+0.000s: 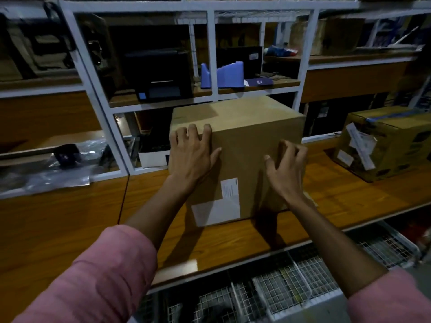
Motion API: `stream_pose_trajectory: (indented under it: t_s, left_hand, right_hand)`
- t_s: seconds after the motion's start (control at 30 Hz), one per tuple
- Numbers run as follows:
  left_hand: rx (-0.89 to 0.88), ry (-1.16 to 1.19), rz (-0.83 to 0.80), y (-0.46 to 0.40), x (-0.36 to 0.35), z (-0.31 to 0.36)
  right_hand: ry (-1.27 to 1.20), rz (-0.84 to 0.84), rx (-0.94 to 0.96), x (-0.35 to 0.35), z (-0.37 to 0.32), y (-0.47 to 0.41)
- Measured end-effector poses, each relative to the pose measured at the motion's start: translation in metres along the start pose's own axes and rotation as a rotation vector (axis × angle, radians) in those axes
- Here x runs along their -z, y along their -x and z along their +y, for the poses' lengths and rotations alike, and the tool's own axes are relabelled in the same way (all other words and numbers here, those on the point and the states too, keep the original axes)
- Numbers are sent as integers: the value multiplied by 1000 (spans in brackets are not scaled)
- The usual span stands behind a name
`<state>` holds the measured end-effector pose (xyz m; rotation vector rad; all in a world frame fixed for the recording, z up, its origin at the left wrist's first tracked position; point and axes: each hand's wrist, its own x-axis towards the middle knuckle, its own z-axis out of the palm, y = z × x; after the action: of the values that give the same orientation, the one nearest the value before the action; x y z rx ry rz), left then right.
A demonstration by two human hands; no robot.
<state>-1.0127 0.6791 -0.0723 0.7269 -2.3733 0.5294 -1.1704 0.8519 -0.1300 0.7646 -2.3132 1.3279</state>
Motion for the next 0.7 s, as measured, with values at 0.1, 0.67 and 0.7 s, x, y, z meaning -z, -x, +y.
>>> stream_pose_trajectory:
  t_s: [0.1, 0.67, 0.7]
  left_hand:
    - [89, 24, -5, 12, 3, -27]
    - [784, 319, 155, 100, 33, -154]
    - [847, 341, 186, 102, 36, -161]
  right_hand:
    - [-50, 23, 1, -2, -9, -8]
    - [-283, -110, 479, -66, -142, 24]
    - [-304, -115, 471, -68, -143, 28]
